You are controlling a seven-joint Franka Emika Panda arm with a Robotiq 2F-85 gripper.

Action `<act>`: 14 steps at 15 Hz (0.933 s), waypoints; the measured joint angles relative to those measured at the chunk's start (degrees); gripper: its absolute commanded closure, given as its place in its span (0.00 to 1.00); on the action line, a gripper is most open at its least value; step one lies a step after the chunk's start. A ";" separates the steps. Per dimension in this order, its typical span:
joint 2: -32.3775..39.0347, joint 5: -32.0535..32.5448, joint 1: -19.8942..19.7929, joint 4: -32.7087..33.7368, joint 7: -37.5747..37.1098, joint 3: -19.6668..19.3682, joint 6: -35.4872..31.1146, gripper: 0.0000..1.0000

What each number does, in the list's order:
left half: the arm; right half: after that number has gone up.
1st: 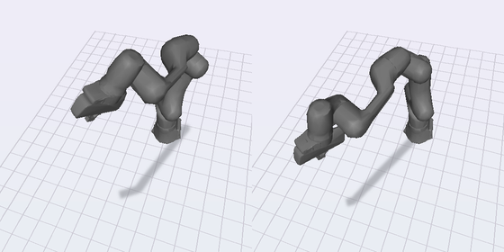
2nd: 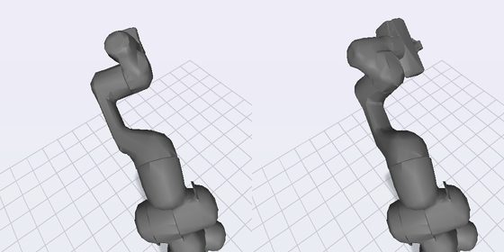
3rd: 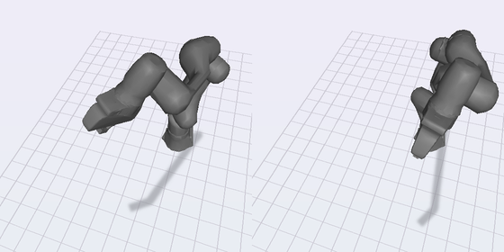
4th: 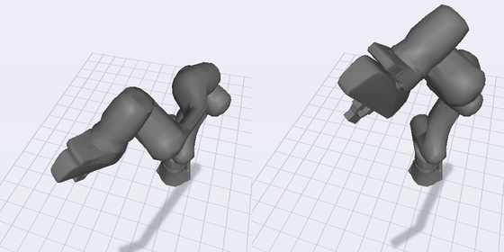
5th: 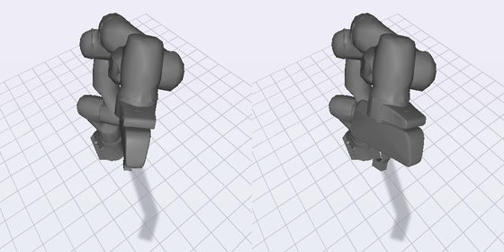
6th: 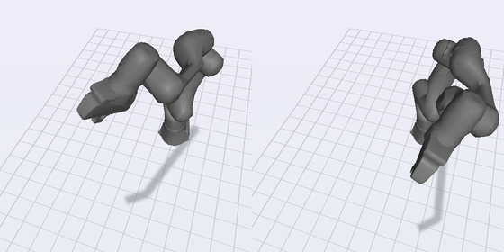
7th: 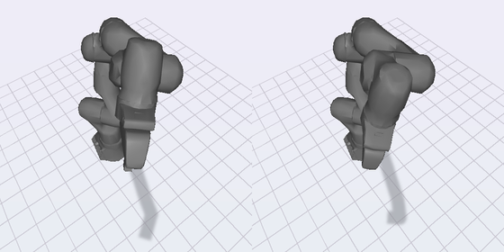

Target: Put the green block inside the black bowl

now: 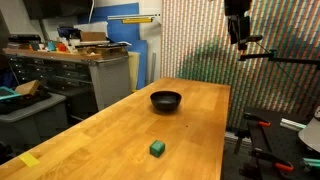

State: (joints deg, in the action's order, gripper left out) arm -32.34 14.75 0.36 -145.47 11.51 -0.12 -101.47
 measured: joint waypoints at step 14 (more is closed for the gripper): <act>2.24 -0.10 0.27 -0.04 -4.63 0.25 -3.48 0.00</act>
State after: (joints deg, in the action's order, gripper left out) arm -30.09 14.65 0.63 -145.50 6.88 0.13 -104.96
